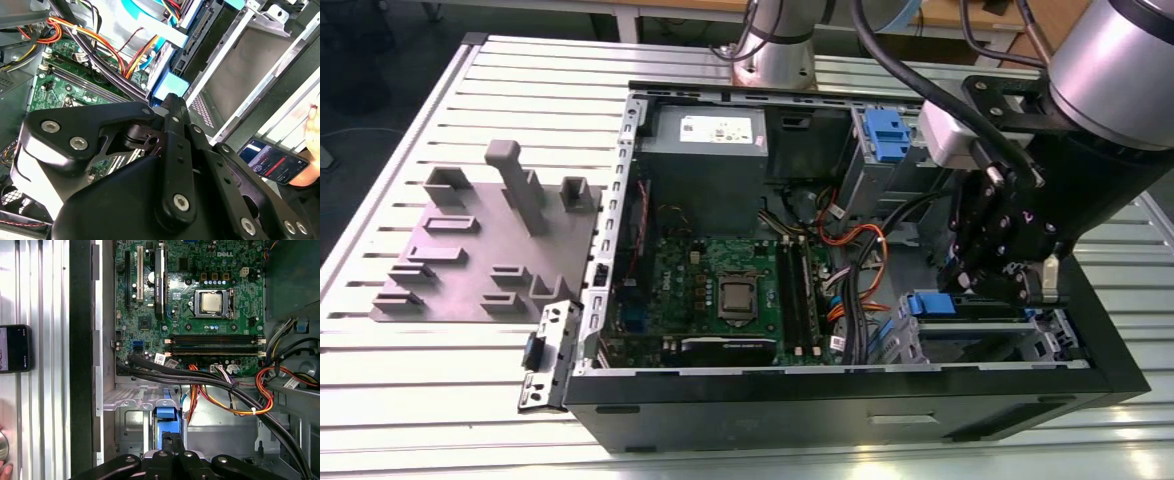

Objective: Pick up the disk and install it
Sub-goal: 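Insert the first disk wire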

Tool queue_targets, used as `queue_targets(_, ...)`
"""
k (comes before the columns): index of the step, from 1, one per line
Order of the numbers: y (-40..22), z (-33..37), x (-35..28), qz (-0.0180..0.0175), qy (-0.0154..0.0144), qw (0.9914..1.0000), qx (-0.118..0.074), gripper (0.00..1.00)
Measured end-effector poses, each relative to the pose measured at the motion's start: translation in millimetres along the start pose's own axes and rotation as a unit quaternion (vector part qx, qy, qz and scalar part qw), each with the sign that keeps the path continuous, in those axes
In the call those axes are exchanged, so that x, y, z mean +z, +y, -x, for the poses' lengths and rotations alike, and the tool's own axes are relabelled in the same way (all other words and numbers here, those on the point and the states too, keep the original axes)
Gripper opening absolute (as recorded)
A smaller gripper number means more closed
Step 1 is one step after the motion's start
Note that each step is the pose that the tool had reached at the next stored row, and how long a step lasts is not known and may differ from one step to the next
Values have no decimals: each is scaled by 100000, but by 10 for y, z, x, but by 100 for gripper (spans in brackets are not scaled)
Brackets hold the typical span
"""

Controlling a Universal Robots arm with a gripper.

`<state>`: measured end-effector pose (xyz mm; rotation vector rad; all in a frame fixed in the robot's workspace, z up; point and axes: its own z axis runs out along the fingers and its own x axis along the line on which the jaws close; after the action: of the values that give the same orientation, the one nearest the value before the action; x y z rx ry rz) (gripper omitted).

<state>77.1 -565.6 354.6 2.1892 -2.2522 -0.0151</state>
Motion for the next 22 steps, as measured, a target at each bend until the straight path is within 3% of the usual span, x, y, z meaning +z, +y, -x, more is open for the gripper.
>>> queue_targets(6, -96, 3, 0, 1, 9, 100000, 3, 11)
queue_targets(13, -95, 4, -47, 1, 1, 100000, 9, 11)
queue_targets(22, -113, 18, -48, 1, 8, 100000, 4, 11)
